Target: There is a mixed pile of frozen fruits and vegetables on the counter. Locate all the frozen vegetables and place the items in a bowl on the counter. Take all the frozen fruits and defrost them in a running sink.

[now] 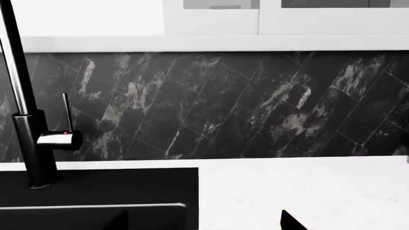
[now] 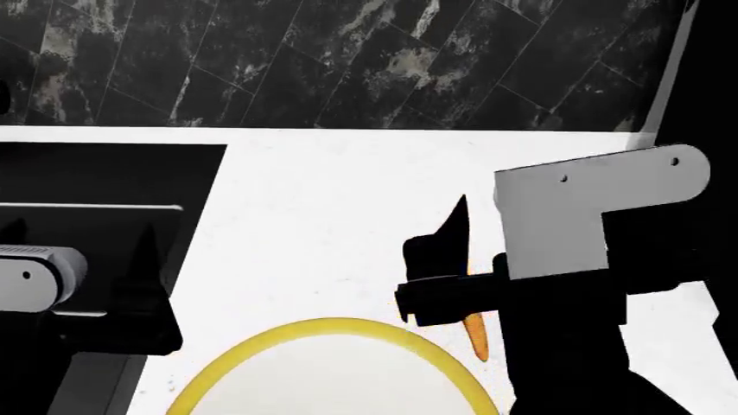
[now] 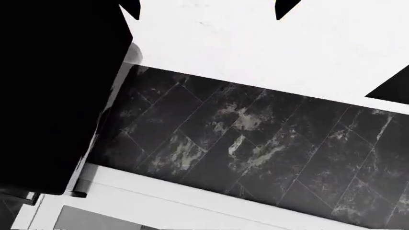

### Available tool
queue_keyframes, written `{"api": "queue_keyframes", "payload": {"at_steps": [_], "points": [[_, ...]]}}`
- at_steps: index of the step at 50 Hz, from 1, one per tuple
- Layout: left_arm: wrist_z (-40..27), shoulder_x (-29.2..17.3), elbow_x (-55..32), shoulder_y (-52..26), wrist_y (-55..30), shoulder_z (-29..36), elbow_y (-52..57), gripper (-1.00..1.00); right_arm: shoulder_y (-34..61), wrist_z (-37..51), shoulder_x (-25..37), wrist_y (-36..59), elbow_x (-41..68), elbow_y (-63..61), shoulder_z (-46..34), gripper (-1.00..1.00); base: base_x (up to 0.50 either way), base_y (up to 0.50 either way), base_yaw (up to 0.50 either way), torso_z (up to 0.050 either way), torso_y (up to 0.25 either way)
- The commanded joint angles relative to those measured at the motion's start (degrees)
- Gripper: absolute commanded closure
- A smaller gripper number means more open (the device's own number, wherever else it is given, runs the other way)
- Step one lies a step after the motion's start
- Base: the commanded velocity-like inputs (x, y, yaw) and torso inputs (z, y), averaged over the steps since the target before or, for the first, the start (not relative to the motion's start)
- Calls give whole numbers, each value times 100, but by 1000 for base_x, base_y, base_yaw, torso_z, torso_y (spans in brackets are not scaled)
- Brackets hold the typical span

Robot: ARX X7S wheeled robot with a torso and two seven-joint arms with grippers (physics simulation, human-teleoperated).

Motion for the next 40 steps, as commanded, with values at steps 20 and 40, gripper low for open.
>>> {"api": "queue_keyframes", "payload": {"at_steps": [20, 40], "points": [[142, 119, -536, -29, -164, -763, 239, -100, 4420, -527, -22, -296, 2676, 7868, -2442, -100, 0, 0, 0, 0, 0], [138, 28, -633, 29, -15, -754, 120, -100, 5201, -3455, -1287, -1577, 747, 11601, -3631, -100, 0, 0, 0, 0, 0]]}}
